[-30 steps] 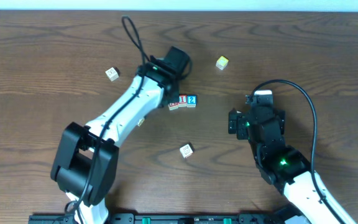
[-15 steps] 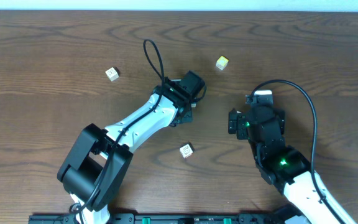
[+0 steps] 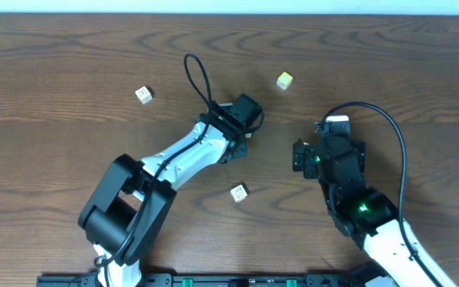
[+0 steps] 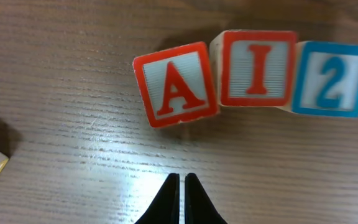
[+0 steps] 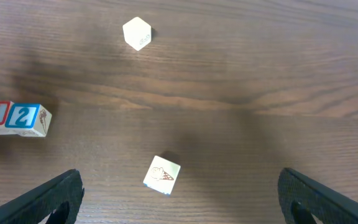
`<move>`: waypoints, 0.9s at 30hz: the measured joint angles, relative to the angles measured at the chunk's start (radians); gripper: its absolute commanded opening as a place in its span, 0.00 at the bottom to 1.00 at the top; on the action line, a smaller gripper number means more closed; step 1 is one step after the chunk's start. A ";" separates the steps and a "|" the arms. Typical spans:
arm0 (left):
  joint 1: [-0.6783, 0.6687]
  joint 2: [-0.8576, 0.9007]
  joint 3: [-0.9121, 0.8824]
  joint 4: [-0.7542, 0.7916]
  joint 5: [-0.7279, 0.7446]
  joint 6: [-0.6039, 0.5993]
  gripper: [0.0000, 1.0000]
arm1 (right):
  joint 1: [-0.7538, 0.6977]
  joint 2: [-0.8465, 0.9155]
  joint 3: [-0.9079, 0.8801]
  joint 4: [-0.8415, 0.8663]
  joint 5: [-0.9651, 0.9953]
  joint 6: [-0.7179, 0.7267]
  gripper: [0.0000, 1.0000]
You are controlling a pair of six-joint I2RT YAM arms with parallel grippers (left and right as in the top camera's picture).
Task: Spell out Ai2
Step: 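Open the left gripper and lift it off the 'A' block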
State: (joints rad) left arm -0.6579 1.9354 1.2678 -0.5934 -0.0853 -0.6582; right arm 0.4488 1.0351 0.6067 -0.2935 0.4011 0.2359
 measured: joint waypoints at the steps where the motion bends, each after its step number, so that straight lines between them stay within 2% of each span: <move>1: 0.002 0.008 0.000 0.002 0.000 0.000 0.06 | 0.000 0.000 0.000 0.000 0.000 0.000 0.99; 27: 0.043 0.023 0.000 0.097 -0.053 0.012 0.06 | 0.000 0.000 0.000 0.000 0.000 0.000 0.99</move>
State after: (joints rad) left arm -0.6151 1.9583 1.2678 -0.4965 -0.1387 -0.6464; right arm 0.4488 1.0351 0.6067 -0.2935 0.4011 0.2359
